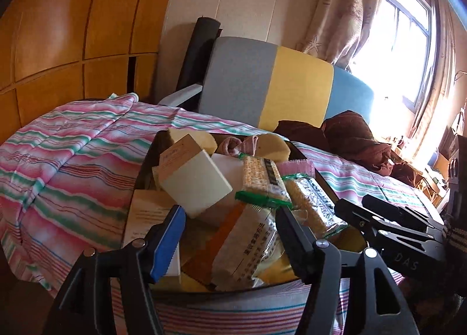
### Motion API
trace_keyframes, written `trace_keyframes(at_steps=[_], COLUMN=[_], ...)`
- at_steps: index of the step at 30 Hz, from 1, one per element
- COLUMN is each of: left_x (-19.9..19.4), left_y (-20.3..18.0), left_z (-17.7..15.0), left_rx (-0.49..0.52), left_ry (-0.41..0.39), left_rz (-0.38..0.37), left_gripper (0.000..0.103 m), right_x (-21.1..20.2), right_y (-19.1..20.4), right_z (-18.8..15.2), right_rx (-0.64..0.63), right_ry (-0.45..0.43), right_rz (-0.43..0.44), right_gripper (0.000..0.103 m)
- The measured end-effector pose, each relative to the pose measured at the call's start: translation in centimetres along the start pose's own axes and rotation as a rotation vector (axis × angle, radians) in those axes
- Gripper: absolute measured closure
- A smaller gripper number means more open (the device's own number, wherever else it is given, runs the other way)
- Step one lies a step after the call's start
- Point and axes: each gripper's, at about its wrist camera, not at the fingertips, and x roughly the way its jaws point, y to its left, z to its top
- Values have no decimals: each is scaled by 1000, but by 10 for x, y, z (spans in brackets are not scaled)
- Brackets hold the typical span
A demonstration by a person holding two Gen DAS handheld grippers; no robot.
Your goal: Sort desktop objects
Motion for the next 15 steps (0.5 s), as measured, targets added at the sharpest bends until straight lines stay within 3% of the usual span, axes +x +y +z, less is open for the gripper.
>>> trace_keyframes(at_steps=[5,10,15], left_x=[-18,-39,-60], left_y=[-3,-5,-14], left_z=[-2,-2,-2], left_rx=[20,25,83], left_ry=[19,33,18], left_rz=[42,37,116], left_gripper=[33,32,29], right_x=[-12,-24,-36], right_y=[18,30,41], right_z=[-7,-13,-17], right_rx=[-17,-35,-48], right_ry=[-10,-9,-32], right_rz=[-55,-131,-157], right_gripper=[18,3,0])
